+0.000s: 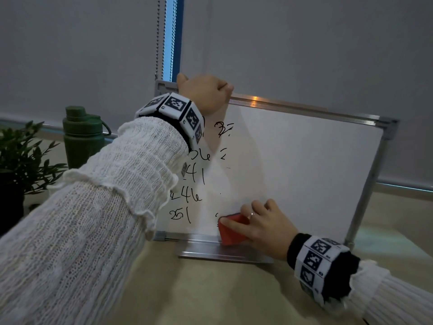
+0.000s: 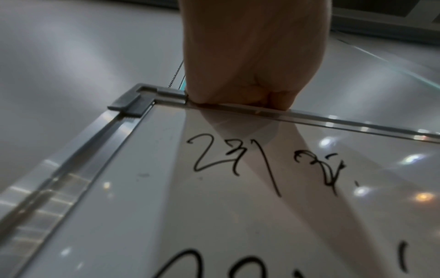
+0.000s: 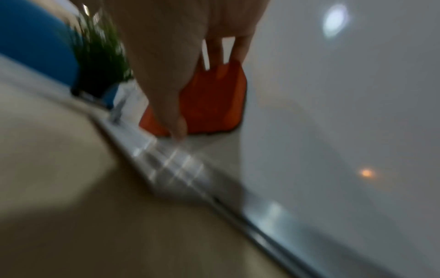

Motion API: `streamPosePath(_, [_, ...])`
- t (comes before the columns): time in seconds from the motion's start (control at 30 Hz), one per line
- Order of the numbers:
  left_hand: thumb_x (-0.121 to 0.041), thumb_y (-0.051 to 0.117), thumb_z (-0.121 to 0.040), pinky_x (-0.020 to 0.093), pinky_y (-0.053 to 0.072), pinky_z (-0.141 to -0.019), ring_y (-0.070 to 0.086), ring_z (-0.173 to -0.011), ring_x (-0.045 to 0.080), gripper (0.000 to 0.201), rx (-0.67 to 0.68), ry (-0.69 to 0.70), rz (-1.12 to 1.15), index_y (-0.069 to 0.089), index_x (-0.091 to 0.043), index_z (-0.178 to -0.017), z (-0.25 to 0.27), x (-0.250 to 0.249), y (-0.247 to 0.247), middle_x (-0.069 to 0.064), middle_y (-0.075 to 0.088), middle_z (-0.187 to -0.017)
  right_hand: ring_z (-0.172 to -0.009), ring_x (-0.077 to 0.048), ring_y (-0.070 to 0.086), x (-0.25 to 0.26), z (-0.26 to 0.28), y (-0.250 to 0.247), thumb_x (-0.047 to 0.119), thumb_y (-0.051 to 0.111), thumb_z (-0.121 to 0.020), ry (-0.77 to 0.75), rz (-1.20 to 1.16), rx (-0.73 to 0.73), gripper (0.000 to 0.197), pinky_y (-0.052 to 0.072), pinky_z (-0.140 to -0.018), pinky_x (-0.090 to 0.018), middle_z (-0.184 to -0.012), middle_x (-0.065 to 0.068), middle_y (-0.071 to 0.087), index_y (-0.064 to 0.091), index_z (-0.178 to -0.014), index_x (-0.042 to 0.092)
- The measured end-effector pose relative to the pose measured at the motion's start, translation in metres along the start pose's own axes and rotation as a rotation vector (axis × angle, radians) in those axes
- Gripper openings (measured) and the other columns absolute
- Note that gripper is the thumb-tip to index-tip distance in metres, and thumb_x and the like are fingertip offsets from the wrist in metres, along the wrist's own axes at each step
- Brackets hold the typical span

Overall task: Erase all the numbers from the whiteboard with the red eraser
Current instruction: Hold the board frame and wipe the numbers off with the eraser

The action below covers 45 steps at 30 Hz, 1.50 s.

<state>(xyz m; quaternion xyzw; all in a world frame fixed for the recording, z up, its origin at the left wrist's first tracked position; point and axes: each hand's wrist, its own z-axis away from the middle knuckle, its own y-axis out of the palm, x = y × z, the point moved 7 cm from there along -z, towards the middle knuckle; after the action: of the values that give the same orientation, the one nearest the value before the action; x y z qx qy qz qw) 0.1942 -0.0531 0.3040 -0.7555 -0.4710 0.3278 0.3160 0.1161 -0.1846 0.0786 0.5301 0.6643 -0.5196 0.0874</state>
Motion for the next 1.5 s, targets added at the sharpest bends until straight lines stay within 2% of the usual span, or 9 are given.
streamPosePath(0.2, [-0.038, 0.022, -0.097, 0.049, 0.011, -0.11, 0.045, -0.085, 0.02, 0.037, 0.008, -0.001, 0.001, 0.049, -0.019, -0.08, 0.001, -0.001, 0.0, -0.002, 0.047, -0.069, -0.073, -0.028, 0.045, -0.06, -0.036, -0.046, 0.031, 0.081, -0.048, 0.359, -0.019, -0.136, 0.088, 0.04, -0.058, -0.037, -0.087, -0.013, 0.055, 0.043, -0.127, 0.026])
streamPosePath(0.33, [-0.038, 0.021, -0.097, 0.048, 0.011, -0.111, 0.045, -0.086, 0.021, 0.036, 0.006, 0.006, 0.001, 0.05, -0.021, -0.083, -0.002, 0.0, 0.001, 0.002, 0.053, -0.085, -0.074, -0.023, 0.034, -0.025, -0.026, -0.02, 0.029, 0.075, -0.054, 0.219, -0.045, -0.05, 0.077, 0.036, -0.057, -0.033, -0.092, -0.006, 0.037, 0.044, -0.125, 0.031])
streamPosePath(0.47, [-0.038, 0.021, -0.097, 0.05, 0.01, -0.111, 0.044, -0.086, 0.02, 0.036, 0.0, 0.009, 0.004, 0.048, -0.022, -0.081, -0.002, 0.0, 0.001, 0.002, 0.052, -0.084, -0.074, -0.02, 0.032, 0.001, -0.019, -0.001, 0.048, 0.079, -0.054, 0.021, -0.033, 0.049, 0.068, 0.038, -0.056, -0.03, -0.093, -0.004, 0.036, 0.055, -0.117, 0.037])
streamPosePath(0.7, [-0.039, 0.021, -0.097, 0.051, 0.007, -0.112, 0.045, -0.089, 0.02, 0.036, 0.014, 0.005, 0.031, 0.049, -0.022, -0.083, -0.003, 0.0, 0.003, 0.0, 0.052, -0.087, -0.074, -0.026, 0.044, -0.05, -0.049, -0.041, 0.032, 0.081, -0.048, 0.378, -0.112, -0.121, 0.088, 0.039, -0.058, -0.034, -0.087, -0.009, 0.052, 0.042, -0.127, 0.032])
streamPosePath(0.87, [-0.039, 0.02, -0.097, 0.05, 0.007, -0.113, 0.054, -0.101, 0.025, 0.047, 0.018, 0.018, 0.004, 0.062, -0.017, -0.102, -0.001, -0.002, 0.001, 0.0, 0.054, -0.087, -0.075, -0.021, 0.034, -0.005, -0.026, -0.008, 0.042, 0.073, -0.055, 0.008, -0.027, 0.028, 0.074, 0.04, -0.055, -0.033, -0.093, -0.005, 0.039, 0.043, -0.123, 0.035])
streamPosePath(1.1, [-0.038, 0.023, -0.096, 0.047, 0.012, -0.109, 0.047, -0.087, 0.02, 0.037, 0.017, 0.015, 0.039, 0.053, -0.021, -0.082, -0.001, -0.002, 0.001, -0.002, 0.052, -0.084, -0.072, -0.033, 0.049, -0.106, -0.081, -0.081, 0.042, 0.06, -0.059, 0.477, -0.08, -0.2, 0.072, 0.037, -0.058, -0.036, -0.087, -0.015, 0.054, 0.048, -0.129, 0.027])
streamPosePath(1.17, [-0.038, 0.023, -0.096, 0.047, 0.012, -0.11, 0.046, -0.088, 0.019, 0.041, 0.019, 0.012, 0.04, 0.059, -0.02, -0.09, -0.002, -0.001, 0.001, -0.001, 0.053, -0.086, -0.072, -0.033, 0.05, -0.093, -0.075, -0.075, 0.043, 0.065, -0.059, 0.453, -0.064, -0.181, 0.075, 0.038, -0.059, -0.036, -0.087, -0.016, 0.055, 0.043, -0.128, 0.027])
streamPosePath(1.33, [-0.038, 0.022, -0.097, 0.049, 0.009, -0.111, 0.054, -0.106, 0.024, 0.045, 0.024, 0.018, 0.047, 0.062, -0.018, -0.103, -0.002, -0.003, 0.001, 0.0, 0.055, -0.091, -0.07, -0.027, 0.045, -0.048, -0.049, -0.04, 0.038, 0.079, -0.047, 0.091, 0.052, -0.035, 0.089, 0.043, -0.056, -0.036, -0.086, -0.01, 0.058, 0.042, -0.127, 0.028])
streamPosePath(1.5, [-0.039, 0.022, -0.097, 0.046, 0.011, -0.11, 0.054, -0.112, 0.025, 0.045, 0.02, 0.018, 0.049, 0.061, -0.02, -0.11, -0.001, -0.004, -0.001, 0.004, 0.062, -0.104, -0.08, -0.033, 0.047, -0.127, -0.081, -0.091, 0.045, 0.059, -0.058, 0.416, -0.013, -0.252, 0.073, 0.042, -0.059, -0.04, -0.088, -0.017, 0.056, 0.043, -0.128, 0.03])
